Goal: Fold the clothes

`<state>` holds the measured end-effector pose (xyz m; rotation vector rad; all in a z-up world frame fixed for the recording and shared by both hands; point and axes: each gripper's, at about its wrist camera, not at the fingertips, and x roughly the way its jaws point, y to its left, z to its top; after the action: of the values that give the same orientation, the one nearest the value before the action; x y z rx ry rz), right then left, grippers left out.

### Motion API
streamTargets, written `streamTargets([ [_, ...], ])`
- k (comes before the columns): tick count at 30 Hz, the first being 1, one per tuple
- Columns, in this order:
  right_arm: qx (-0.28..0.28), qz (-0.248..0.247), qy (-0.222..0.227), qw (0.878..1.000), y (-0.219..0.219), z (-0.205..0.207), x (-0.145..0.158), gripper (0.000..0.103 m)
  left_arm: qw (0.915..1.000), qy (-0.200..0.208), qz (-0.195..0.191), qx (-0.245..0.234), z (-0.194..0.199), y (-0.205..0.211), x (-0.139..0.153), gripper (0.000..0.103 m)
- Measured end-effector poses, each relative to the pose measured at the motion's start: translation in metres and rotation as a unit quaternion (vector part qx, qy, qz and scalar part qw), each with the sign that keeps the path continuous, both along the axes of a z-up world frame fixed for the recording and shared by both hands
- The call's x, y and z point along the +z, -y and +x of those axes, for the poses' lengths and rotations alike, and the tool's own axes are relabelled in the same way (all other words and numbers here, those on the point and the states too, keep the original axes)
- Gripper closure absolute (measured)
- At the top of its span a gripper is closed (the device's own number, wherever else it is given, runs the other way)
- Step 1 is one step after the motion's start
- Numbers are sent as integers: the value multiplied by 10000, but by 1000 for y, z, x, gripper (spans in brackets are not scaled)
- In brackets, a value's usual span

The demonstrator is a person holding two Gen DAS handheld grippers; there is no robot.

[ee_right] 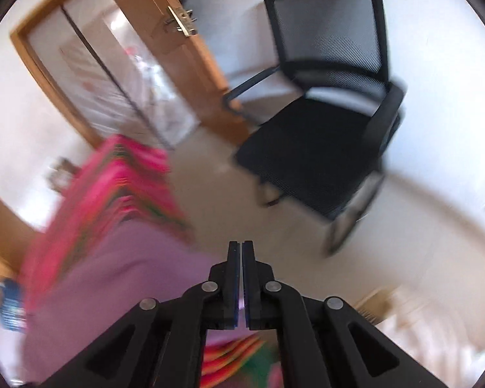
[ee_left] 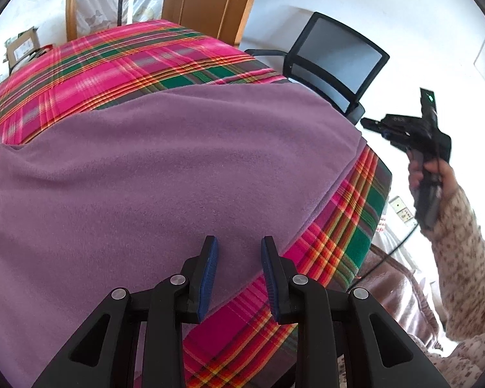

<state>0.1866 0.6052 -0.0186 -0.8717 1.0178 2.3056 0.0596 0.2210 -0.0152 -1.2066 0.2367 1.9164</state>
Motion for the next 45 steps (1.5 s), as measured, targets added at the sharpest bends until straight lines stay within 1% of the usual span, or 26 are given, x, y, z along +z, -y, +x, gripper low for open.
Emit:
streamTargets([
  [2,118,-397,-154,9990,6,5,-6,84,10000,-19,-19,6,1,0,0,75],
  [4,238,-707,-329,9967,12,10,-12,83,10000,-29,-31,18,2,0,0,75],
  [5,328,-707,-429,9960,17,11,-11,81,10000,-13,-17,31,2,1,0,75],
  [6,453,-604,-521,9958,22,12,-8,80,10000,5,-6,44,2,2,0,75],
  [8,691,-289,-520,9958,32,13,-2,73,10000,48,27,81,1,3,0,75],
  [10,856,132,-380,9955,45,15,4,72,9999,77,47,106,0,3,0,75],
  [12,997,673,-181,9926,60,16,11,70,9999,94,55,123,0,3,-1,75],
  [14,1189,1126,31,9865,73,17,15,68,9998,98,60,139,0,3,-1,75],
  [16,1308,1616,483,9770,88,13,15,66,9998,108,71,170,0,4,-1,75],
  [18,1329,2055,809,9662,97,8,16,65,9997,118,83,193,0,4,-1,75],
  [22,1394,2378,888,9571,111,2,19,65,9996,141,110,227,0,6,-2,75],
  [24,1433,2472,825,9547,117,1,23,65,9996,143,114,234,0,6,-2,75],
  [26,1553,2380,736,9559,120,-3,24,65,9995,144,117,240,-1,6,-2,75],
  [29,1604,2361,768,9553,129,-6,24,65,9995,153,128,245,-1,6,-2,75],
  [30,1636,2258,712,9577,131,-5,23,65,9995,158,134,246,-1,6,-2,75],
  [32,1685,1933,578,9648,132,-4,22,65,9994,167,142,253,-1,7,-2,75],
  [34,1584,1681,462,9719,129,-5,23,64,9994,168,145,258,-1,6,-2,75],
  [35,1503,1478,397,9767,125,-4,23,63,9994,165,147,260,-1,7,-2,75],
  [38,1234,665,57,9901,111,2,24,63,9994,167,161,270,-1,7,-2,75],
  [40,1226,178,-198,9921,103,4,21,63,9993,171,168,272,-2,7,-2,75],
  [41,1228,34,-279,9920,100,4,20,63,9993,173,171,272,-2,7,-2,75],
  [45,1159,-10,-291,9928,97,-3,21,63,9993,189,193,277,-2,7,-2,75],
])
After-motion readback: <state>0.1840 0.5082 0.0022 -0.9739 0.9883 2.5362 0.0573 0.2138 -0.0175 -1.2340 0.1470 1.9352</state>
